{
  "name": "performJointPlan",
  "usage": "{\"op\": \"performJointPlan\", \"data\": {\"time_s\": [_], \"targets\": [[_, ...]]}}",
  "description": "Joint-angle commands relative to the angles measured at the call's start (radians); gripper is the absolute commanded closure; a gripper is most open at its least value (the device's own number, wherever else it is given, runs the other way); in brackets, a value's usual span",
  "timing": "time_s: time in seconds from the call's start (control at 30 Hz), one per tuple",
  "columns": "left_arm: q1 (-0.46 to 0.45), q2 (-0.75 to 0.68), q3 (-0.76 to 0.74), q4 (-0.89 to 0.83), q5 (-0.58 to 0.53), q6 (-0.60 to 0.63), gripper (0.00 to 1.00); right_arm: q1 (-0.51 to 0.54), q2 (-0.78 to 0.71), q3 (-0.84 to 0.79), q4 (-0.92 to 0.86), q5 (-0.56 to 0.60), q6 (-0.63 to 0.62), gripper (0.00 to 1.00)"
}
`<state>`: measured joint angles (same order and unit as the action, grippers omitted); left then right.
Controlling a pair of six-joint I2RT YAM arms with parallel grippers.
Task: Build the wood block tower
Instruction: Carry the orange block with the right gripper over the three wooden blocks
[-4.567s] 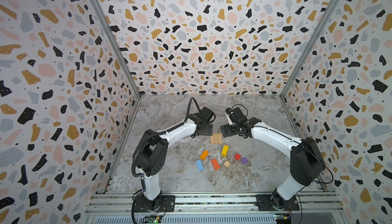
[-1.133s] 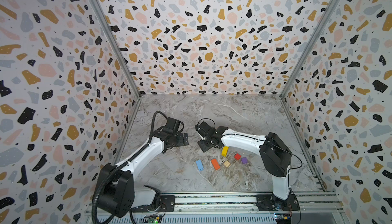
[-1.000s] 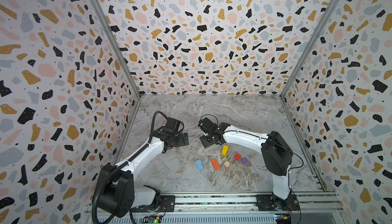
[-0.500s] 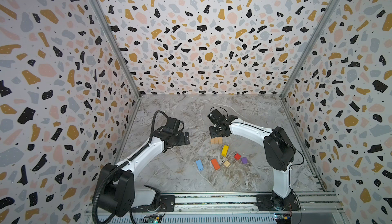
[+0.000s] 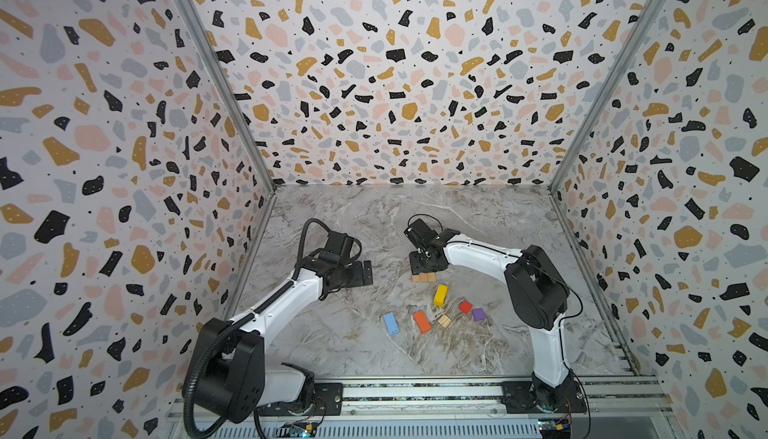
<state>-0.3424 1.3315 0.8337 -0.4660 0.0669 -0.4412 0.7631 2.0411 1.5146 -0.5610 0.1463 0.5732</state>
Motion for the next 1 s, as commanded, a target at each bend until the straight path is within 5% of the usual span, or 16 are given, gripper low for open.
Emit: {"op": "performJointPlan", "data": {"time_s": [0.0,0.97], "targets": [[0.004,0.005,-0.013,0.020,0.011,0.004,0.00,-0.001,-0.020,0.030,-0.001,0.012,0.014,0.48],[0.004,-0.004,-0.028,0.033,0.030,-0.001,0.00,0.008,0.021,0.075,-0.039,0.056,0.041,0.47]]}}
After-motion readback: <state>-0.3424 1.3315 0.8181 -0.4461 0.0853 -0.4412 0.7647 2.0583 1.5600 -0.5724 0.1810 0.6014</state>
